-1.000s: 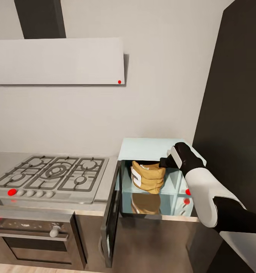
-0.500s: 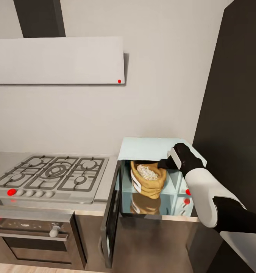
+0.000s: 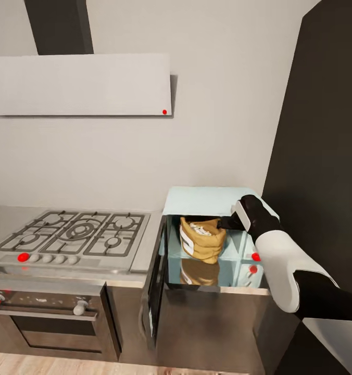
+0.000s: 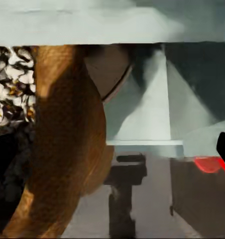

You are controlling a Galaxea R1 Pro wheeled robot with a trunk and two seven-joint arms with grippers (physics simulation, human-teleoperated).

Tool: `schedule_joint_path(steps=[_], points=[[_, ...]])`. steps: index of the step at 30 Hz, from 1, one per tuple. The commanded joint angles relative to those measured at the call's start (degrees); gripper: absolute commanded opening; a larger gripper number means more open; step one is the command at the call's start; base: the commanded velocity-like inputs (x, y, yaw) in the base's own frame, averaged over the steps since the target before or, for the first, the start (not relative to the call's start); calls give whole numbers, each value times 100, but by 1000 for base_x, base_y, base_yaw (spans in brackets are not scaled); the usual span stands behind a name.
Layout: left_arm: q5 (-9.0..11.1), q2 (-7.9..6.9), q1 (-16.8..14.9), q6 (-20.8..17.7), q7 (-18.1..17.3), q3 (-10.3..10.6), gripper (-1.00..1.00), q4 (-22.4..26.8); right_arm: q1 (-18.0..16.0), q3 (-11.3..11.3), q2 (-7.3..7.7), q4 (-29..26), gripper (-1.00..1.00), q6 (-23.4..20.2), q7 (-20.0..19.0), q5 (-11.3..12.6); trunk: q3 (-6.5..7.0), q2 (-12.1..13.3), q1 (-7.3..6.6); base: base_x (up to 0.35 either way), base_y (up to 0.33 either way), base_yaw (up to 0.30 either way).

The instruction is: In the kitchen, take the popcorn bag from the countertop, put it into the microwave, and heat it until the popcorn is cooked so the cooked popcorn ends up inside the bag.

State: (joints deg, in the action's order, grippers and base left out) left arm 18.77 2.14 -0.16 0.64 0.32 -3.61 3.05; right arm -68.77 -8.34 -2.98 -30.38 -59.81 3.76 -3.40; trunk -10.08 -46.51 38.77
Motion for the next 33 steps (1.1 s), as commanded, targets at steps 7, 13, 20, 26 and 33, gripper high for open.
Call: schedule_joint_path(steps=[7, 13, 20, 26, 33], points=[[-4, 6, -2, 7, 3, -35, 100, 3, -5, -48, -60, -945, 100, -19, -5, -27, -9, -7, -2, -344, 0, 0], [0, 3, -2, 7, 3, -32, 100, 3, 779, -40, -94, -1376, 100, -19, -95, -27, -9, -7, -2, -338, 0, 0], [2, -3, -1, 7, 3, -26, 100, 3, 1695, -11, -150, -1384, 100, -19, -266, -73, -9, -7, -2, -209, 0, 0], [-4, -3, -1, 7, 3, -26, 100, 3, 1856, -2, -320, -1353, 100, 718, -493, -66, -9, -7, -2, -12, 0, 0], [-21, 5, -2, 7, 3, -18, 100, 3, 2106, -6, -701, -1357, 100, 2907, -845, -85, -9, -7, -2, 0, 0, 0]])
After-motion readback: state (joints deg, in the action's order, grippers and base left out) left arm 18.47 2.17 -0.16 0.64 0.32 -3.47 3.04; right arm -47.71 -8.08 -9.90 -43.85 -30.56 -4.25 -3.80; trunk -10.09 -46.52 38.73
